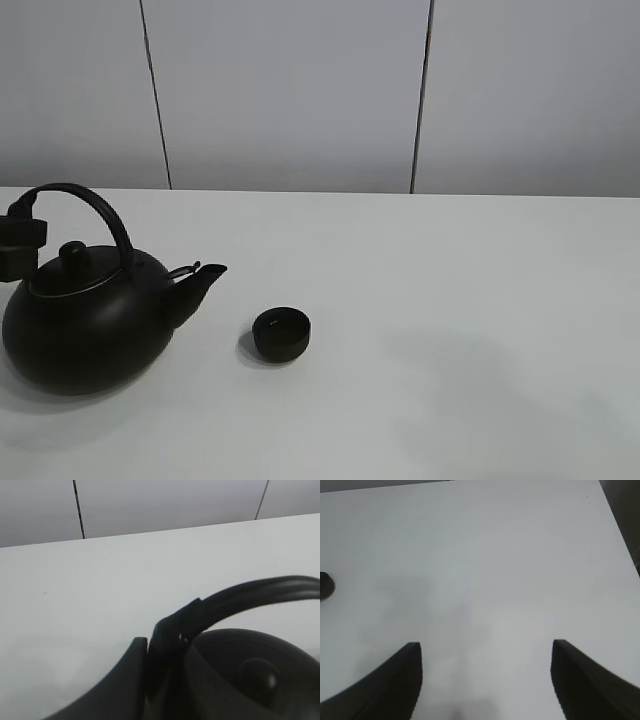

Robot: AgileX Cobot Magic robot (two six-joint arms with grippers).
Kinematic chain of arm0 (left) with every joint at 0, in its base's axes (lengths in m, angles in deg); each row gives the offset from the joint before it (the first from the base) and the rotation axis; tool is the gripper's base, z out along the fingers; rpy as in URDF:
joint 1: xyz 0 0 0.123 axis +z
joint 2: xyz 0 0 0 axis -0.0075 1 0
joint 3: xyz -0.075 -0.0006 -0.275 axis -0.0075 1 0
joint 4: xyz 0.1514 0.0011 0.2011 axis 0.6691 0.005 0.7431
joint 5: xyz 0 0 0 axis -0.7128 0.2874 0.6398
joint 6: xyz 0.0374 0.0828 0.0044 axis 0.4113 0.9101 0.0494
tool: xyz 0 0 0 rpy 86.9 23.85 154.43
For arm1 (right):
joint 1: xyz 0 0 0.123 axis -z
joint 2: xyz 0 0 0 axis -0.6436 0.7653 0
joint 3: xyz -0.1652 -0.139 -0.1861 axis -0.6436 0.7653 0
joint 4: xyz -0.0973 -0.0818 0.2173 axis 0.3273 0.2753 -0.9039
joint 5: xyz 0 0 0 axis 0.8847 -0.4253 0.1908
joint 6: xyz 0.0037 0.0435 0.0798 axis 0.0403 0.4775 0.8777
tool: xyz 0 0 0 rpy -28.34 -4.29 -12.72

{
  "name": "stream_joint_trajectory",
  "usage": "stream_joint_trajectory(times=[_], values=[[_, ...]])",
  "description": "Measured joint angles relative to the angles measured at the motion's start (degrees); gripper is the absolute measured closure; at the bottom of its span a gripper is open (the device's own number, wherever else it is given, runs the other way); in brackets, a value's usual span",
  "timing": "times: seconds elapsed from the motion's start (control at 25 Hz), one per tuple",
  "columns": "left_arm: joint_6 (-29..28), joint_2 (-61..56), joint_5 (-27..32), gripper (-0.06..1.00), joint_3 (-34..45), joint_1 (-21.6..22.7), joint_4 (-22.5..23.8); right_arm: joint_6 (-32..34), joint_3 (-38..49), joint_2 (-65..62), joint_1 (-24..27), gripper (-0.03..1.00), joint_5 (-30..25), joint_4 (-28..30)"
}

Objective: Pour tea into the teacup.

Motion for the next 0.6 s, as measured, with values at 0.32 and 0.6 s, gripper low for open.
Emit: stream_joint_trajectory(times=[0.32, 0.6], values=[[0.00, 0.36, -0.49, 0.82, 0.00, 0.00, 0.00, 0.00, 0.00, 0.00, 0.00, 0.47, 0.00, 0.00], [-0.27, 0.36, -1.25, 0.75, 0.00, 0.00, 2.71, 0.00, 0.00, 0.00, 0.00, 0.47, 0.00, 0.00]])
